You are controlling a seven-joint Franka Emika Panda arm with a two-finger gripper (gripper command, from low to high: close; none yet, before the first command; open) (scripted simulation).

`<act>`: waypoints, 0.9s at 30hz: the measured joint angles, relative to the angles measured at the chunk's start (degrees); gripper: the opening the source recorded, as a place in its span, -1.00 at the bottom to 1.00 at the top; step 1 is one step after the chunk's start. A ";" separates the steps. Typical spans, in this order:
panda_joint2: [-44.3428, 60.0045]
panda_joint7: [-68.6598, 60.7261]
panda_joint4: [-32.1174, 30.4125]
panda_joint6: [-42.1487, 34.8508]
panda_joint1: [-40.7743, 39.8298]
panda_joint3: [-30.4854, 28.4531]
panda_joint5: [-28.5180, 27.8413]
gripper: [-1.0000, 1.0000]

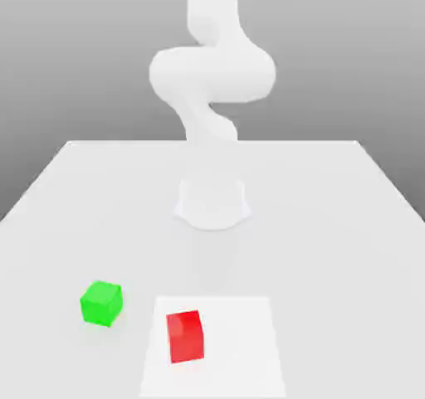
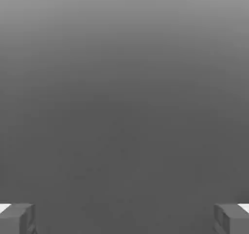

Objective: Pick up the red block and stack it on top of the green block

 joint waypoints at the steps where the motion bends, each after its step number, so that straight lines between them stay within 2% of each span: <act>1: 2.26 -0.79 -0.95 1.16 0.18 -0.40 -0.05 0.00; 21: 43.98 -16.89 -18.22 22.65 0.57 -5.39 1.37 0.00; 27: 56.47 -19.75 -17.32 32.65 -1.29 -2.94 4.37 0.00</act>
